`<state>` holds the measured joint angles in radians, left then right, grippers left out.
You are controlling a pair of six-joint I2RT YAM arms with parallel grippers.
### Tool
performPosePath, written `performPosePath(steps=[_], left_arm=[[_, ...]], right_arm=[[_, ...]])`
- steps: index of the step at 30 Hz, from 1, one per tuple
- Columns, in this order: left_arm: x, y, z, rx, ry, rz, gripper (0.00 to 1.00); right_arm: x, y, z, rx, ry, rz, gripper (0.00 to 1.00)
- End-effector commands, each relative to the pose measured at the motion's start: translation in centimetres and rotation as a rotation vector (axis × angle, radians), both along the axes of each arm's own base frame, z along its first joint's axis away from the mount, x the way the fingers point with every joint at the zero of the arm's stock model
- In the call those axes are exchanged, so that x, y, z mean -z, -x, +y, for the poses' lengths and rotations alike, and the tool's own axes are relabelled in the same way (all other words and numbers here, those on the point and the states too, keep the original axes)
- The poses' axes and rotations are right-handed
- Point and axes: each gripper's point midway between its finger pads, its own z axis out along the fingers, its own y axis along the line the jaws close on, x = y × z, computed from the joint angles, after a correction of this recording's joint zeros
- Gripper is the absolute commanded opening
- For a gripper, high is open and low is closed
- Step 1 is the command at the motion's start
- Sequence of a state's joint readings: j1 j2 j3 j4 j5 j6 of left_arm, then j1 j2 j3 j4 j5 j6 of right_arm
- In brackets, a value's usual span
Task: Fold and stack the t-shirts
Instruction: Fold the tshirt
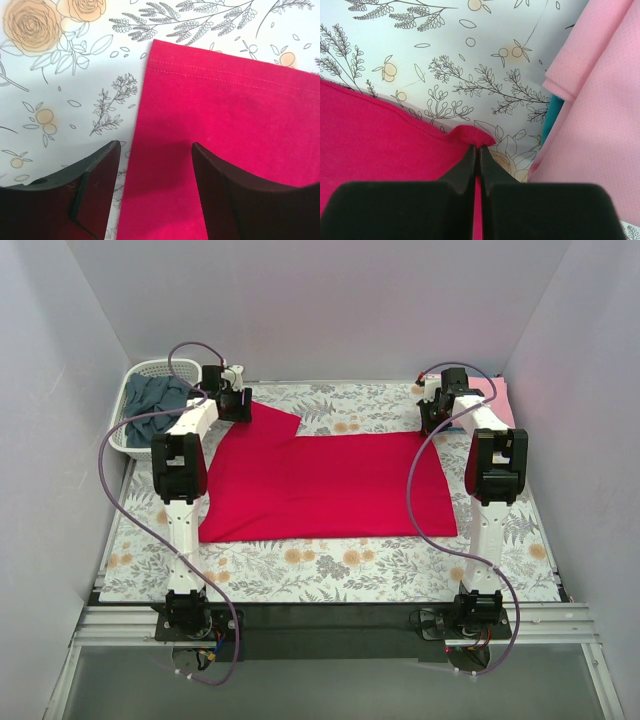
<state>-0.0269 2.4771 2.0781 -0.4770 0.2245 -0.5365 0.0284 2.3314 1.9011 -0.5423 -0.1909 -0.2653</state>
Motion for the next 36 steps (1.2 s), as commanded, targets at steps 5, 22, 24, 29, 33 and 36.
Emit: performPosePath(steps=[5, 22, 24, 29, 33, 36], left_arm=[[0.6, -0.8, -0.6, 0.04, -0.084, -0.04, 0.57], [-5.6, -1.6, -1.0, 0.026, -0.043, -0.139, 0.0], [-7.7, -1.3, -0.8, 0.03, -0.043, -0.17, 0.0], [-11.5, 0.3, -0.3, 0.052, -0.049, -0.244, 0.0], [-12.7, 2.7, -0.4, 0.094, -0.044, -0.254, 0.0], [-14.5, 4.0, -0.1, 0.101, -0.056, -0.281, 0.0]], right_arm=[[0.3, 1.6, 0.3, -0.02, -0.009, 0.051, 0.01], [-3.7, 2.0, 0.0, -0.066, 0.0, -0.024, 0.01], [-5.0, 2.1, -0.3, -0.069, 0.001, -0.048, 0.01], [-6.9, 2.6, -2.0, -0.051, -0.005, -0.083, 0.01], [-7.6, 3.1, -2.5, -0.057, -0.014, -0.09, 0.01], [-8.0, 3.7, -2.4, -0.068, -0.023, -0.093, 0.01]])
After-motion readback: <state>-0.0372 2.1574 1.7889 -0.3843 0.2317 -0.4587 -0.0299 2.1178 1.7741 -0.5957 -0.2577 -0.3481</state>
